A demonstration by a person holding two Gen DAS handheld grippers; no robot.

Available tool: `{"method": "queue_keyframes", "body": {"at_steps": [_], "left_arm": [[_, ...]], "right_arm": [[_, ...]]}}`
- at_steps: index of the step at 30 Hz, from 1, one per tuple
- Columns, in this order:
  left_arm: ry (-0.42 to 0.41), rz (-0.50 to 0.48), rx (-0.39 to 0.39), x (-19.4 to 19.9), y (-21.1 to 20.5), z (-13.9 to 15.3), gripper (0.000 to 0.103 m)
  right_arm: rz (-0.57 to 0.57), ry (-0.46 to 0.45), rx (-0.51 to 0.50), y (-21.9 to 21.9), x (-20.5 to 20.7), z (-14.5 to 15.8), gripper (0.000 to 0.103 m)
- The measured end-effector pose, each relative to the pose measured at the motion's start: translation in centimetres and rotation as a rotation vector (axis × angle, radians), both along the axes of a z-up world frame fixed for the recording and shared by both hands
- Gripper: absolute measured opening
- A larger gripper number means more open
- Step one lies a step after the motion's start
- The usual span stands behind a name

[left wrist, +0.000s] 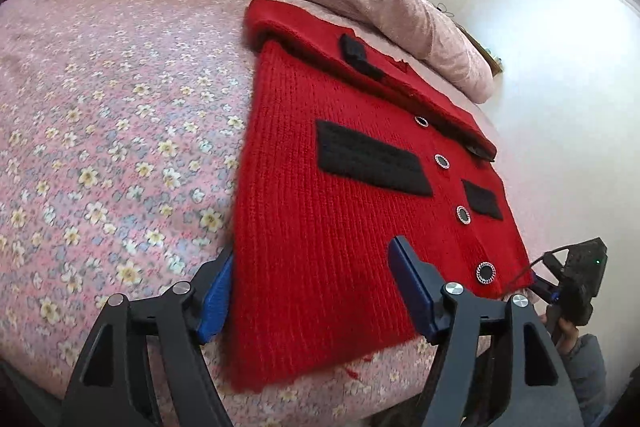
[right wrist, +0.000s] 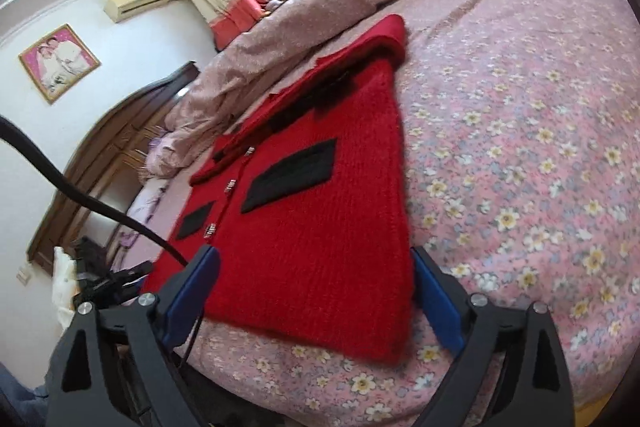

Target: Fold small clothes

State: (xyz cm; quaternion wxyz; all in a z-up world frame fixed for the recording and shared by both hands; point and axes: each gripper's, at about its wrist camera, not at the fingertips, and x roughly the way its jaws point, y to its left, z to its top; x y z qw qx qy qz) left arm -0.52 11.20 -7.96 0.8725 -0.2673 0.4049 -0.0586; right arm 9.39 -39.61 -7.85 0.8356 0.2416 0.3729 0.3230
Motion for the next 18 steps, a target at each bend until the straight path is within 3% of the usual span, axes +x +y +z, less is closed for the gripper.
{"method": "queue_keyframes", "body": {"at_steps": [1, 3, 5, 9, 13, 16, 18], "left_arm": [[0.002, 0.000, -0.007, -0.2, 0.0, 0.1, 0.066], [0.007, -0.013, -0.061, -0.9, 0.0, -0.1, 0.066], [0.016, -0.033, -0.143, -1.8, 0.0, -0.4, 0.066], [0.016, -0.028, -0.188, -2.2, 0.1, -0.6, 0.065], [0.004, 0.001, -0.241, -1.3, 0.8, -0.9, 0.065], [0.019, 0.031, -0.226, -0.8, 1.0, -1.0, 0.044], [0.041, 0.056, -0.203, -0.8, 1.2, -1.3, 0.015]], "right_arm": [[0.016, 0.011, 0.039, -0.2, 0.0, -0.1, 0.087], [0.044, 0.059, 0.124, -0.6, 0.0, -0.8, 0.068], [0.030, 0.081, 0.131, -0.9, -0.1, -1.3, 0.057], [-0.035, 0.130, 0.146, -1.8, 0.3, -2.2, 0.032], [-0.104, 0.167, 0.154, -2.2, 0.7, -2.9, 0.021], [-0.123, 0.149, 0.116, -1.5, 0.8, -2.9, 0.020], [-0.123, 0.143, 0.089, -0.8, 1.0, -2.7, 0.019]]}}
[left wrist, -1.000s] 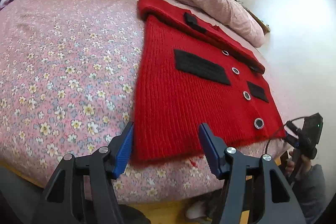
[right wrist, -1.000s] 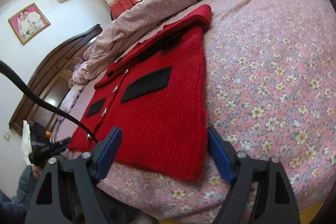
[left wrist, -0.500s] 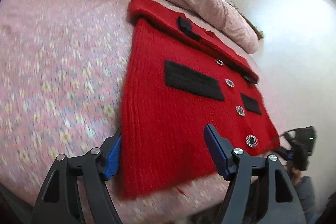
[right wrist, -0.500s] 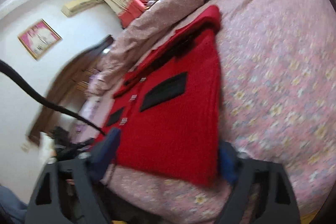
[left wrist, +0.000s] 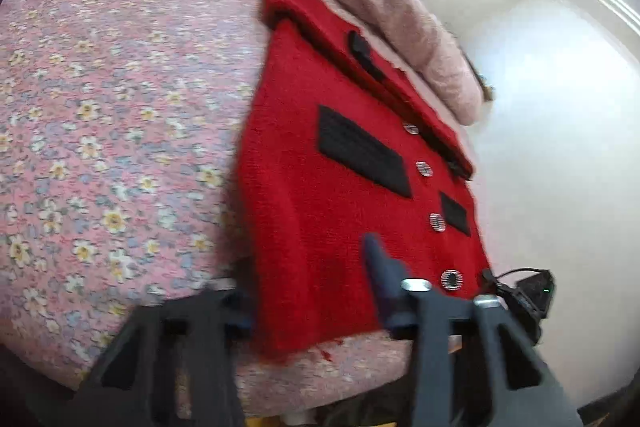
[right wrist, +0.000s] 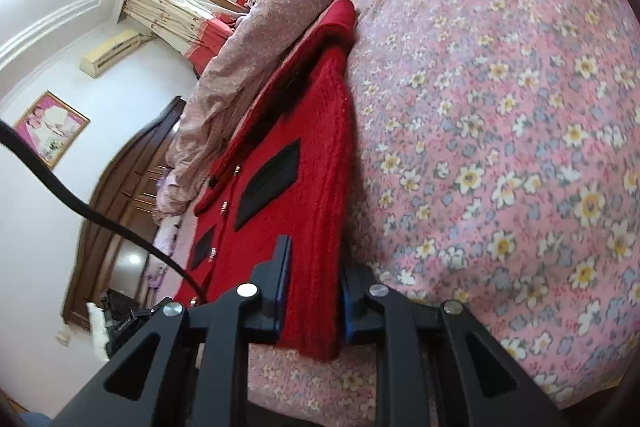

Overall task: Fold small clothes
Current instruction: 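Grasp the cardigan hem with the left tool while the right tool grasps it too, then lift the hem with both tools and fold it toward the collar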

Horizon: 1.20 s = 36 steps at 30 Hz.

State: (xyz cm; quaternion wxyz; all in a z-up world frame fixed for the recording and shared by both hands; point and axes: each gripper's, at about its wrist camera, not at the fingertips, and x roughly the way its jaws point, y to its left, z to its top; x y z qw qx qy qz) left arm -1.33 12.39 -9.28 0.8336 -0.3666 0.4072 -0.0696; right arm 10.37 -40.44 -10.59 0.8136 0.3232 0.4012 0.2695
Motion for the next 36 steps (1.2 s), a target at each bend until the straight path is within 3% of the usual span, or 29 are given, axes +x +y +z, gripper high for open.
{"method": "queue_keyframes", "body": {"at_steps": [1, 2, 3, 10, 17, 26, 33, 36], "left_arm": [[0.011, 0.009, -0.001, -0.1, 0.2, -0.2, 0.010], [0.019, 0.019, -0.019, -0.2, 0.5, -0.5, 0.004], [0.018, 0.025, -0.048, -0.4, 0.8, -0.7, 0.003], [-0.056, 0.023, -0.074, -2.5, 1.1, 0.7, 0.001], [-0.092, 0.004, -0.072, -4.5, 0.9, 1.8, 0.000], [-0.069, -0.030, 0.004, -8.5, 0.5, 2.7, 0.001], [-0.054, -0.001, 0.036, -5.2, 0.8, 2.2, 0.001], [-0.087, 0.003, 0.036, -3.1, 1.1, 2.6, 0.001]], "right_arm": [[0.004, 0.003, -0.006, 0.1, 0.1, 0.0, 0.017], [-0.001, 0.013, -0.012, 0.1, 0.2, -0.1, 0.009], [-0.006, 0.018, 0.003, 0.0, 0.2, -0.3, 0.008], [0.002, -0.088, 0.040, -0.4, -1.9, 1.9, 0.006], [0.023, -0.103, 0.022, -0.8, -4.5, 3.5, 0.006], [0.043, -0.120, -0.078, -2.3, -9.9, 5.2, 0.006], [0.010, -0.112, -0.119, -2.3, -7.2, 4.9, 0.007], [-0.007, -0.137, -0.153, -2.0, -5.4, 5.4, 0.007]]}}
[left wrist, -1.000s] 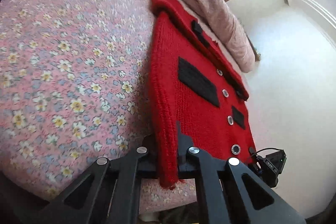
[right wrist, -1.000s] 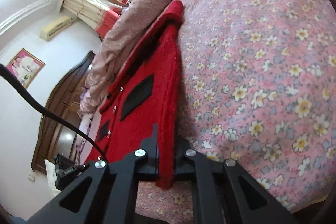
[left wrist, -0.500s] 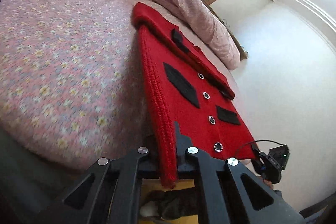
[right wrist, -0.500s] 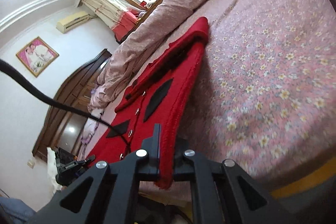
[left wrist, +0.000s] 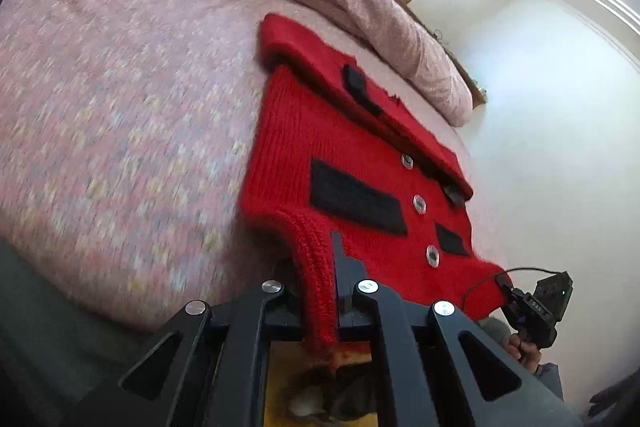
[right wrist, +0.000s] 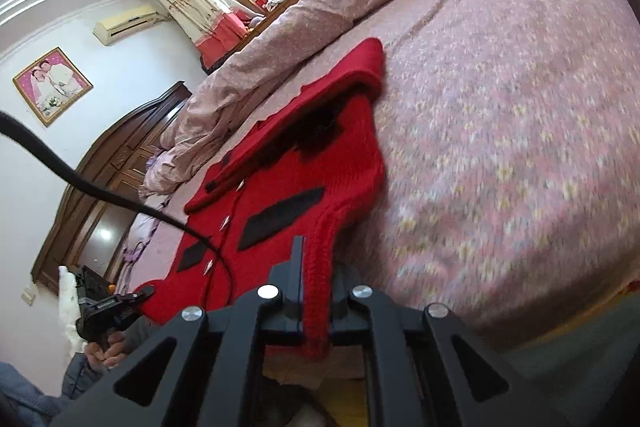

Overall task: Fold small clothes
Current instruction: 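Lift the hem with both tools and fold it toward the collar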

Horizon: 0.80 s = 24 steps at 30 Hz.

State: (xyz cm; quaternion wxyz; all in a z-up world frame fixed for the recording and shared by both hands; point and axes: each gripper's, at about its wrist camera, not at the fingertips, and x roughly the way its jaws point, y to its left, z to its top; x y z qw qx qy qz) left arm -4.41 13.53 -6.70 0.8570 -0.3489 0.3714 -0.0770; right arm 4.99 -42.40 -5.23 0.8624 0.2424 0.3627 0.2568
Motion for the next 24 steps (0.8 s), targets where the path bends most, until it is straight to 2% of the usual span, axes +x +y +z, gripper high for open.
{"method": "queue_keyframes", "body": {"at_steps": [6, 10, 13, 18, 21, 24], "left_arm": [[-0.060, 0.001, 0.028, 4.3, 0.4, 1.5, 0.001], [-0.099, 0.015, 0.058, 7.1, 0.6, 3.4, 0.001], [-0.145, 0.035, 0.025, 8.6, 1.2, 5.1, 0.001], [-0.217, 0.041, 0.045, 11.0, 2.0, 7.4, 0.001], [-0.258, 0.043, 0.078, 13.2, 2.2, 8.8, 0.001], [-0.305, 0.053, 0.065, 15.5, 2.6, 9.4, 0.001]], "right_arm": [[0.007, -0.081, -0.092, 1.6, 4.4, 1.9, 0.008], [0.001, -0.073, -0.116, 3.0, 7.2, 2.9, 0.008], [-0.014, -0.089, -0.102, 3.4, 8.6, 4.8, 0.008], [0.003, -0.166, -0.104, 3.9, 11.5, 7.6, 0.008], [0.008, -0.191, -0.068, 3.7, 14.0, 8.0, 0.008], [0.003, -0.231, -0.004, 3.5, 16.4, 8.5, 0.008]]}}
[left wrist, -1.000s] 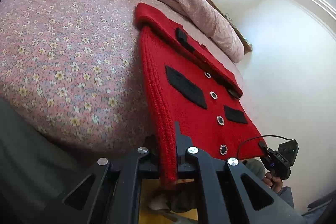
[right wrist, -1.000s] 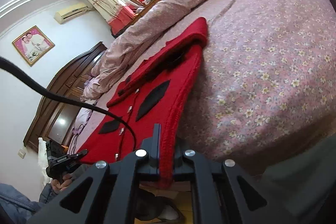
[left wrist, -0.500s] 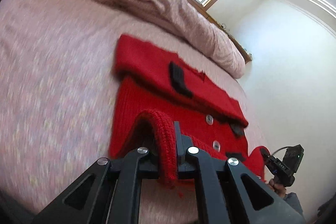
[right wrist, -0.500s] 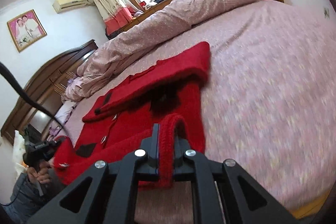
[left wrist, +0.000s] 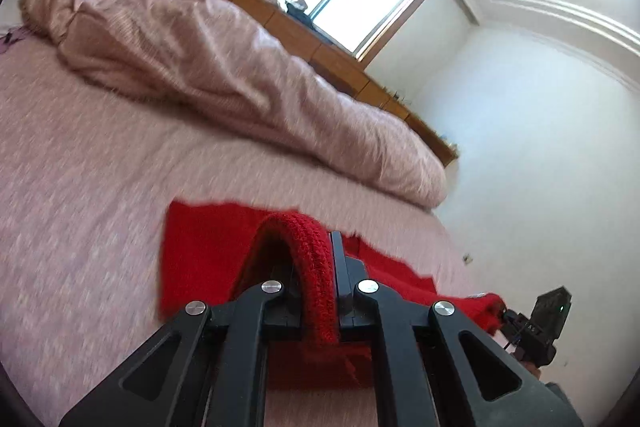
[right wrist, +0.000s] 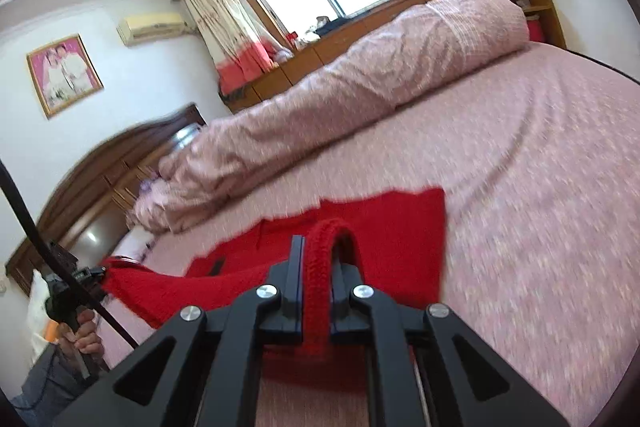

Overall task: Fold small clothes
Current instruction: 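Lift the hem with both tools and fold it toward the collar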

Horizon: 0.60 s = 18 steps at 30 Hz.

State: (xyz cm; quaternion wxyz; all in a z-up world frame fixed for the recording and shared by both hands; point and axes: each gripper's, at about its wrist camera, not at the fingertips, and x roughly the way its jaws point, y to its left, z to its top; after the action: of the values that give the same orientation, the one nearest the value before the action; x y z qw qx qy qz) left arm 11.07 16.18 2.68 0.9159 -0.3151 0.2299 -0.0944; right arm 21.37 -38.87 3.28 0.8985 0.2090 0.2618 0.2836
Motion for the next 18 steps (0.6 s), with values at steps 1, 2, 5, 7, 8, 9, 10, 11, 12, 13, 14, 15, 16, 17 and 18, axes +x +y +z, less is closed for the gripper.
{"method": "queue_keyframes", "body": {"at_steps": [1, 2, 5, 7, 8, 9, 10, 11, 12, 13, 14, 15, 16, 17, 18], "left_arm": [[-0.014, 0.010, -0.006, 0.9, 0.2, 0.2, 0.001], [-0.022, 0.015, -0.011, 1.5, 0.4, 0.2, 0.001], [-0.023, 0.038, -0.032, 4.3, 1.1, -0.5, 0.001], [-0.010, 0.055, -0.026, 5.2, 1.4, -1.2, 0.001], [0.004, 0.057, -0.037, 5.7, 1.7, -1.9, 0.001], [0.019, 0.057, -0.050, 6.1, 1.9, -2.4, 0.001], [0.034, 0.053, -0.057, 6.3, 2.0, -2.8, 0.001], [0.045, 0.051, -0.058, 6.5, 2.1, -3.2, 0.001], [0.053, 0.052, -0.054, 6.7, 2.1, -3.4, 0.001], [0.058, 0.053, -0.046, 6.9, 2.1, -3.5, 0.001], [0.060, 0.054, -0.037, 7.0, 2.1, -3.6, 0.001], [0.062, 0.053, -0.034, 7.2, 2.1, -3.7, 0.001], [0.065, 0.051, -0.034, 7.4, 2.1, -3.7, 0.001], [0.068, 0.051, -0.033, 7.7, 2.1, -3.8, 0.002], [0.072, 0.051, -0.030, 7.8, 2.2, -3.9, 0.002]], "right_arm": [[0.000, -0.011, 0.028, -0.1, 0.8, 0.2, 0.008], [-0.001, -0.017, 0.053, -0.2, 1.5, 0.4, 0.008], [0.006, -0.053, 0.074, 0.6, 4.1, 1.1, 0.008], [0.009, -0.052, 0.041, 1.4, 5.6, 0.8, 0.009], [0.009, -0.039, 0.034, 1.6, 6.4, 0.5, 0.009], [0.009, -0.020, 0.031, 1.9, 7.2, 0.0, 0.009], [0.011, -0.007, 0.026, 2.1, 7.6, -0.4, 0.009], [0.014, 0.001, 0.020, 2.2, 8.0, -0.7, 0.009], [0.014, 0.008, 0.010, 2.5, 8.3, -1.0, 0.009], [0.013, 0.012, 0.006, 2.5, 8.6, -1.2, 0.009], [0.013, 0.012, 0.003, 2.6, 8.8, -1.3, 0.009], [0.014, 0.012, 0.001, 2.6, 9.1, -1.4, 0.009], [0.014, 0.013, -0.002, 2.7, 9.2, -1.4, 0.009], [0.014, 0.020, -0.008, 2.7, 9.6, -1.6, 0.009], [0.013, 0.026, -0.014, 2.7, 9.7, -1.8, 0.009]]}}
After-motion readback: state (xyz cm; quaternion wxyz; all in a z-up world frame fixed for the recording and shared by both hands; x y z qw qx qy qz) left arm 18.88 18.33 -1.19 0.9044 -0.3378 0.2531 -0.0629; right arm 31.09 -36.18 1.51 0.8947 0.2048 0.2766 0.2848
